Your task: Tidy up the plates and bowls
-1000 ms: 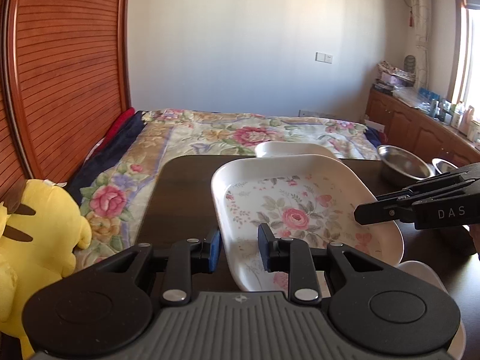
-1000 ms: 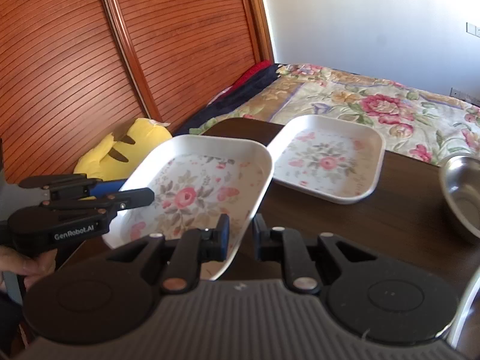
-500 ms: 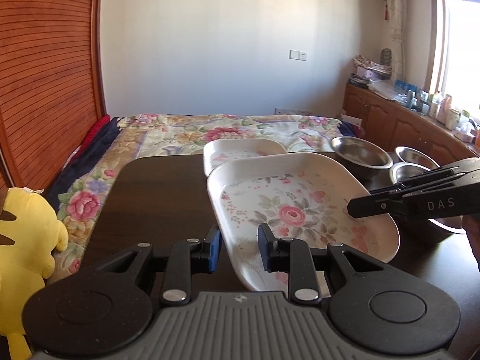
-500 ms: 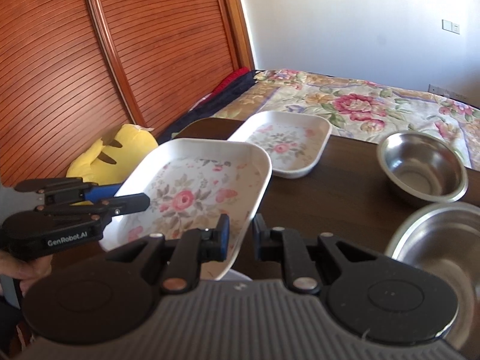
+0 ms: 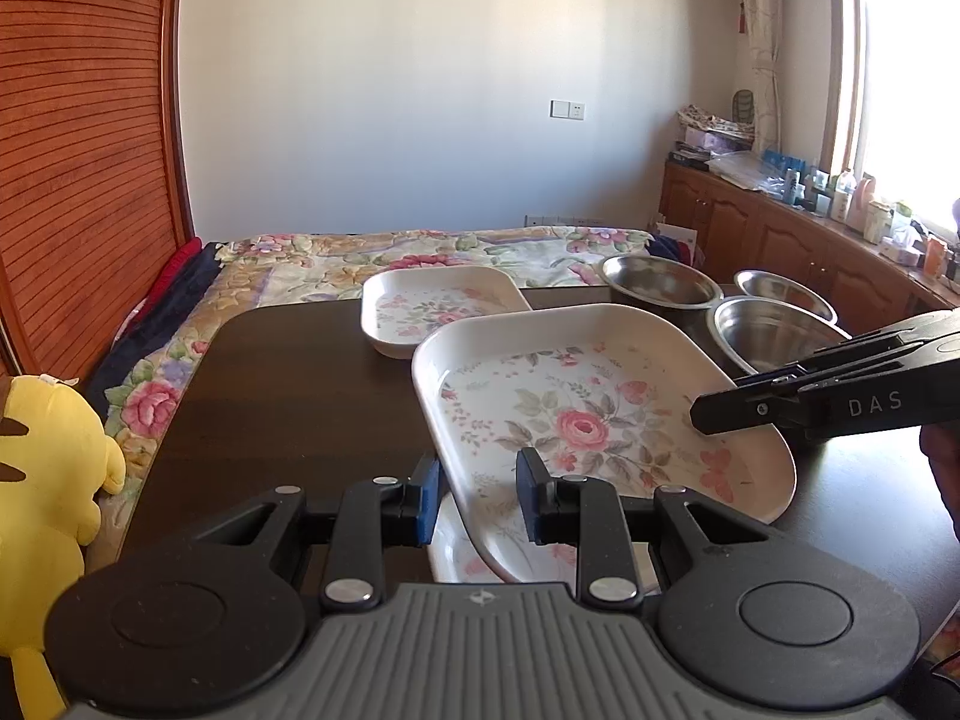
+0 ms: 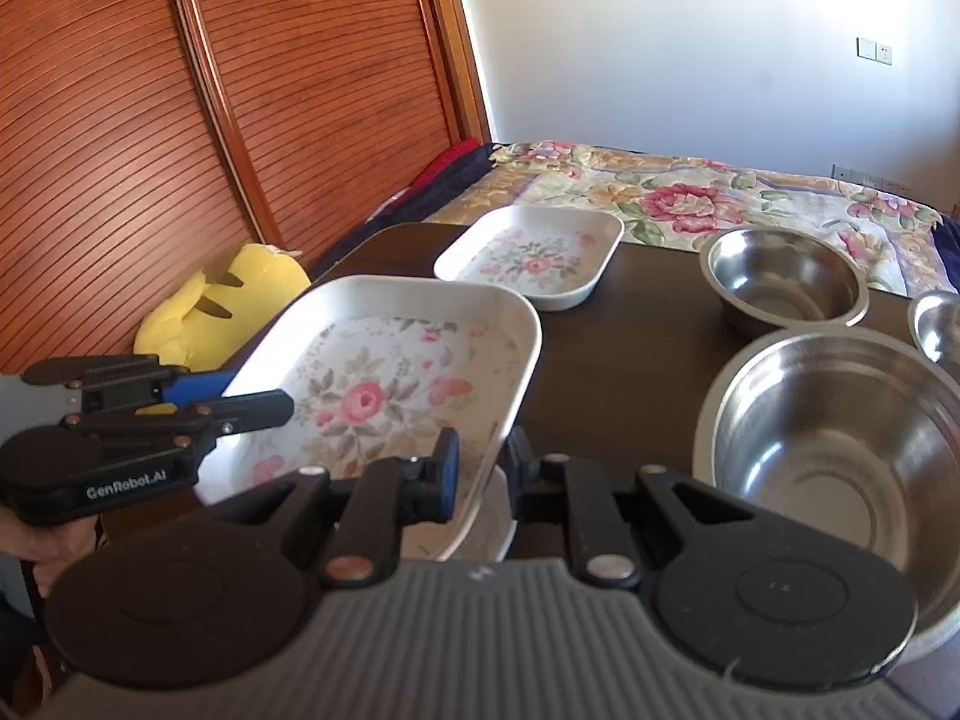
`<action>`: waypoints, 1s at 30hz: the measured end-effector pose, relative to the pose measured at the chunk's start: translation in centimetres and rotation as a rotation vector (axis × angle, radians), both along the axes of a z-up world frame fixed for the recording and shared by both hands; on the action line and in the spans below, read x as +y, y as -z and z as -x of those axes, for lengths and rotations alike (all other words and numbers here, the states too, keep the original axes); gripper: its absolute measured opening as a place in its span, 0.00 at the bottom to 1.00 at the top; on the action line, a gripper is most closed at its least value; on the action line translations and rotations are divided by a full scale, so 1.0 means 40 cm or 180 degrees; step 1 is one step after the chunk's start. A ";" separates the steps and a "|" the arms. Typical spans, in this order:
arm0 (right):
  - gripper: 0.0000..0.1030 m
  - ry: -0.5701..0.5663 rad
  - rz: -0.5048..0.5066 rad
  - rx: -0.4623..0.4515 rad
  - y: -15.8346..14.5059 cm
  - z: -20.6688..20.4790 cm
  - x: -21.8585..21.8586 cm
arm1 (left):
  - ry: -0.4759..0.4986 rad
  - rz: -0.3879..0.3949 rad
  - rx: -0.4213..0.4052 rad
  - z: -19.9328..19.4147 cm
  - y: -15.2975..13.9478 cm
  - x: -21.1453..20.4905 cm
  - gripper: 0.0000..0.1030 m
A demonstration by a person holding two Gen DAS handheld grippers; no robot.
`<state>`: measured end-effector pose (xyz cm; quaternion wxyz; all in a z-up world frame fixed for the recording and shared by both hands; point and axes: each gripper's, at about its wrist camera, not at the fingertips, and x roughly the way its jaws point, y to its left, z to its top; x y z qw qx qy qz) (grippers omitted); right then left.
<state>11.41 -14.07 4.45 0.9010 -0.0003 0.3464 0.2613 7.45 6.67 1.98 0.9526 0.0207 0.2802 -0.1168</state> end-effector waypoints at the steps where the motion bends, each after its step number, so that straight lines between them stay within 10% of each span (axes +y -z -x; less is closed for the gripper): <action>1: 0.18 0.0005 -0.0008 0.0010 0.000 0.005 -0.004 | 0.0014 -0.0004 0.0005 0.004 0.000 -0.003 0.26; 30: 0.18 -0.0149 0.0114 0.0149 0.032 0.056 0.004 | -0.0003 -0.0061 0.0242 0.062 0.071 -0.004 0.26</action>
